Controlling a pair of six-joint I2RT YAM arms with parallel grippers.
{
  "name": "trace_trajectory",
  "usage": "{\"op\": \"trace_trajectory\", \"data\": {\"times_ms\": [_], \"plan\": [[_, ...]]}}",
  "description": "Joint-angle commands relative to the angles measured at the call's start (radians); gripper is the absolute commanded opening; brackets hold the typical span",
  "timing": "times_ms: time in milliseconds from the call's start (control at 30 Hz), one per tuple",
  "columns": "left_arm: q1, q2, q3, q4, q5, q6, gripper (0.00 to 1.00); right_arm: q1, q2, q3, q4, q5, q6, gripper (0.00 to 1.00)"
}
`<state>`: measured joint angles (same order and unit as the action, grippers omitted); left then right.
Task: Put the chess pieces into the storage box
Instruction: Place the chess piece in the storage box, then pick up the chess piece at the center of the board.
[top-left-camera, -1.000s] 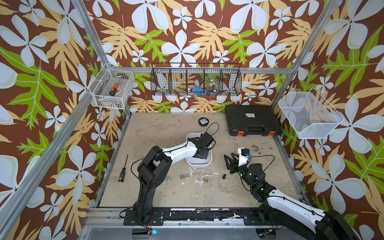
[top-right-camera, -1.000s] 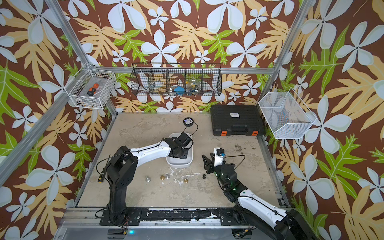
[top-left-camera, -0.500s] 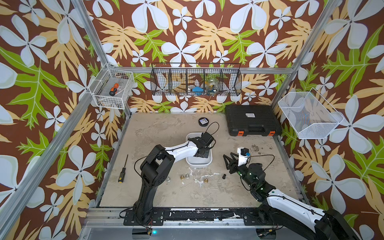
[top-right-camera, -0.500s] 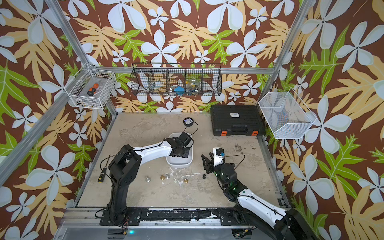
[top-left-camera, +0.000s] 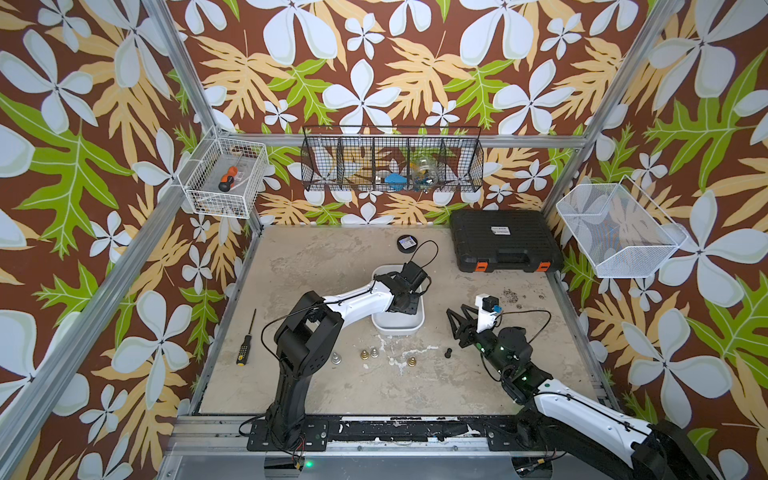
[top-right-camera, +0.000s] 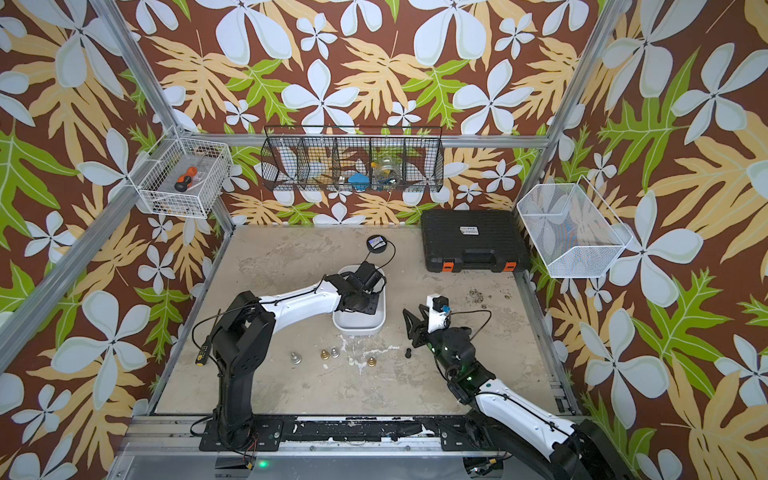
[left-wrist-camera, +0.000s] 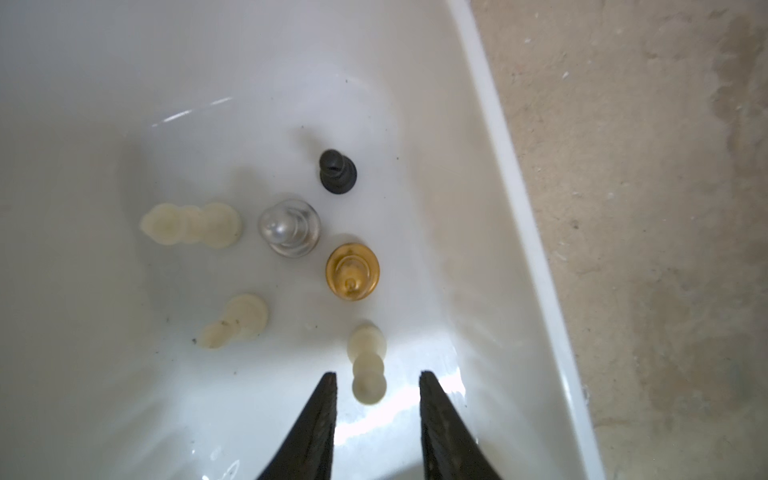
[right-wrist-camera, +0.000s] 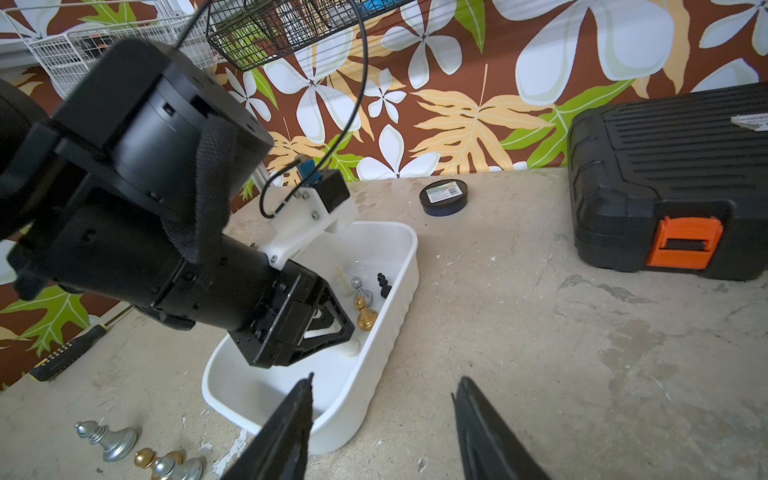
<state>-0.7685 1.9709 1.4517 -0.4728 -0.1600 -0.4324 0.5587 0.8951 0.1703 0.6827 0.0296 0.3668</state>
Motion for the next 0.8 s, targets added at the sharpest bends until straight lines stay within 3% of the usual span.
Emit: {"op": "trace_trajectory", "data": {"times_ms": [0, 167, 500, 767], "plan": [[0.001, -0.052, 0.000, -0.012, -0.006, 0.012, 0.40, 0.001, 0.004, -0.005, 0.033, -0.011, 0.004, 0.56], [0.001, -0.196, -0.045, -0.012, -0.014, 0.002, 0.41, 0.001, 0.010, -0.014, 0.067, -0.056, -0.003, 0.57], [0.079, -0.498, -0.248, -0.198, -0.037, -0.078, 0.42, 0.025, 0.006, -0.052, 0.221, -0.319, -0.040, 0.57], [0.127, -0.600, -0.441, -0.230, 0.087, -0.153, 0.41, 0.143, 0.100, 0.010, 0.198, -0.314, -0.121, 0.58]]}}
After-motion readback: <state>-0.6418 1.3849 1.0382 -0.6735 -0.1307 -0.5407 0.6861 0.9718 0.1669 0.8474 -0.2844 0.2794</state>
